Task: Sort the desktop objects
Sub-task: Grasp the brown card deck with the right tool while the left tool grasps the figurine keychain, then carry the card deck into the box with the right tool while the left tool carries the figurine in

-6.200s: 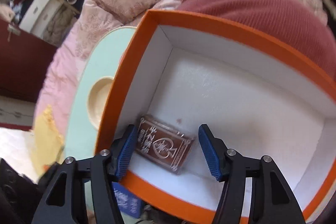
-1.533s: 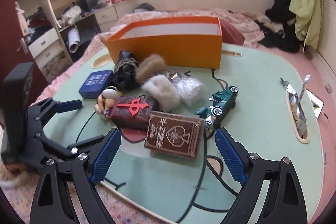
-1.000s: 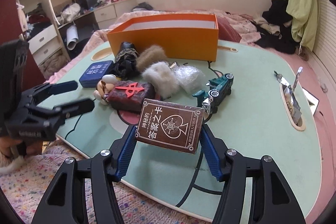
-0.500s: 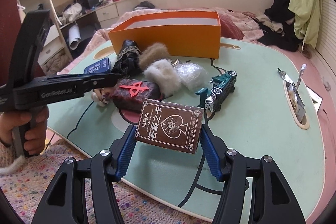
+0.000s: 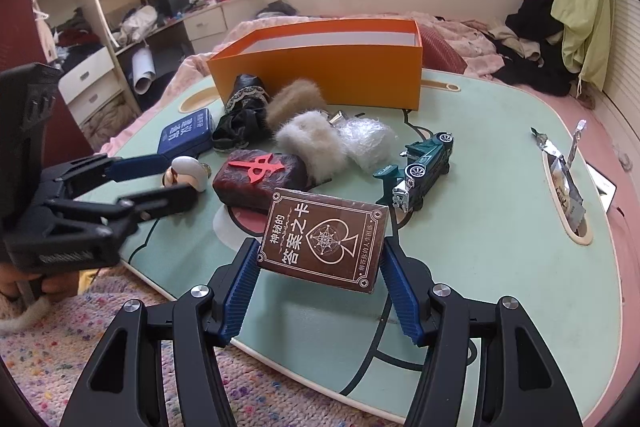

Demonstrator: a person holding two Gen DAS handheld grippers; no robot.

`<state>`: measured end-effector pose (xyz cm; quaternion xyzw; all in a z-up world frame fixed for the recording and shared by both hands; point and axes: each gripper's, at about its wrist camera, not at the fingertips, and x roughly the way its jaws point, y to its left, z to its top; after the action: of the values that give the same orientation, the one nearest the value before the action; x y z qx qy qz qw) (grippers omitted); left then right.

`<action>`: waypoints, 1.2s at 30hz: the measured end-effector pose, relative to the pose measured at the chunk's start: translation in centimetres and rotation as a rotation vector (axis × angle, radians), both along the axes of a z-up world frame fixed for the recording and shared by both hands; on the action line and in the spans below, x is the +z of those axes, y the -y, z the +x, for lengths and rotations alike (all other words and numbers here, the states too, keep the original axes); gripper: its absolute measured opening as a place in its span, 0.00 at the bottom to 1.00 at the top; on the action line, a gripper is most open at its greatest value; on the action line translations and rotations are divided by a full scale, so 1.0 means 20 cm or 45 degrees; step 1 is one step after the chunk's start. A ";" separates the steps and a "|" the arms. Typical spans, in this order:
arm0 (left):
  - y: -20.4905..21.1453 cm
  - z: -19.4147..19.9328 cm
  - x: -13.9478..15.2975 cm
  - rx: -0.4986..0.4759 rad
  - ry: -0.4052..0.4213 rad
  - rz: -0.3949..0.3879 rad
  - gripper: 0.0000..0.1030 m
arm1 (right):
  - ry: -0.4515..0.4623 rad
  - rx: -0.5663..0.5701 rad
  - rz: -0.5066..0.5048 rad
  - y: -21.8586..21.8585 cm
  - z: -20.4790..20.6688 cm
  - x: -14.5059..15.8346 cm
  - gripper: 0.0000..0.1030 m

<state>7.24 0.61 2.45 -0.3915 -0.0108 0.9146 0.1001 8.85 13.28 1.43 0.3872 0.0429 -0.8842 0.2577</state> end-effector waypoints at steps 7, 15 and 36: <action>0.06 -0.04 -0.05 -0.004 0.046 0.092 0.40 | 0.016 0.001 -0.012 0.00 0.00 -0.01 0.59; 0.02 0.00 -0.05 -0.091 -0.033 -0.034 0.44 | 0.015 0.005 -0.012 0.01 0.00 -0.01 0.59; 0.05 0.12 0.11 -0.137 -0.261 0.084 0.37 | 0.004 -0.002 -0.016 0.00 0.01 0.00 0.59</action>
<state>9.68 -0.48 4.59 -0.2925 -0.0096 0.9423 0.1627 9.02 13.27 1.44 0.3871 0.0364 -0.8840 0.2595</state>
